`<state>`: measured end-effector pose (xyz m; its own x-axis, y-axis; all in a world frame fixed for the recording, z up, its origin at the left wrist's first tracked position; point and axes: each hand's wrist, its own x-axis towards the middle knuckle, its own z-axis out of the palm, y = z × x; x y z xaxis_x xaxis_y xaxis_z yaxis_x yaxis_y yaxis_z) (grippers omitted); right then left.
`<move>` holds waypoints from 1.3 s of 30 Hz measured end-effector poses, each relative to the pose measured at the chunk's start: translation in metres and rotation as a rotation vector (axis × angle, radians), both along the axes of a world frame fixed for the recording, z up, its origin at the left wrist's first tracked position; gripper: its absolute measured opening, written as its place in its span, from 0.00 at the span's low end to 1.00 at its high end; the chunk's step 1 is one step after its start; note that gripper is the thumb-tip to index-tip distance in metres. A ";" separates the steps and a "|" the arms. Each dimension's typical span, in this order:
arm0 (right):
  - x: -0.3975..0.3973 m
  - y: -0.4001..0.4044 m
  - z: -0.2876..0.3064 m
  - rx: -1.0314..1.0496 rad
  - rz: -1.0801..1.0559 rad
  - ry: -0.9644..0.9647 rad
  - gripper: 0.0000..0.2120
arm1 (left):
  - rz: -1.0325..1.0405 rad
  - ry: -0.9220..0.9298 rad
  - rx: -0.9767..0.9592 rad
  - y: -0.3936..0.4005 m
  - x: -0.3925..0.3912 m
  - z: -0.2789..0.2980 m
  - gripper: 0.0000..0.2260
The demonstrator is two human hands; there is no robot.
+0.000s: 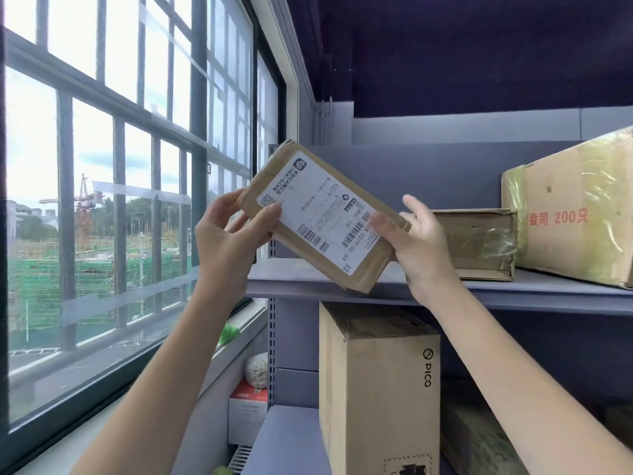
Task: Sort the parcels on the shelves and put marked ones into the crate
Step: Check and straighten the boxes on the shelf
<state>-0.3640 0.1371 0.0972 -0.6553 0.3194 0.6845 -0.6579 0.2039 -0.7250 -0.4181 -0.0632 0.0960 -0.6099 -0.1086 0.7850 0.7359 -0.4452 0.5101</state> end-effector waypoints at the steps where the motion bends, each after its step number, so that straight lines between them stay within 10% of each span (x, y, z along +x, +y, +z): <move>1: 0.001 -0.003 0.002 -0.051 0.004 -0.013 0.60 | -0.005 -0.005 0.027 0.000 0.000 -0.002 0.10; 8: 0.004 -0.014 0.001 -0.030 0.045 0.108 0.20 | -0.007 0.009 0.059 0.001 -0.007 -0.014 0.19; 15: -0.015 0.000 -0.008 0.109 -0.069 0.112 0.36 | 0.129 0.031 -0.219 0.001 -0.024 -0.022 0.24; 25: -0.038 0.002 -0.007 0.464 -0.384 -0.041 0.37 | 0.350 -0.023 -0.610 -0.002 -0.054 -0.019 0.41; 39: -0.084 0.012 0.006 0.597 -0.469 -0.207 0.33 | 0.397 -0.065 -0.781 0.013 -0.114 -0.006 0.38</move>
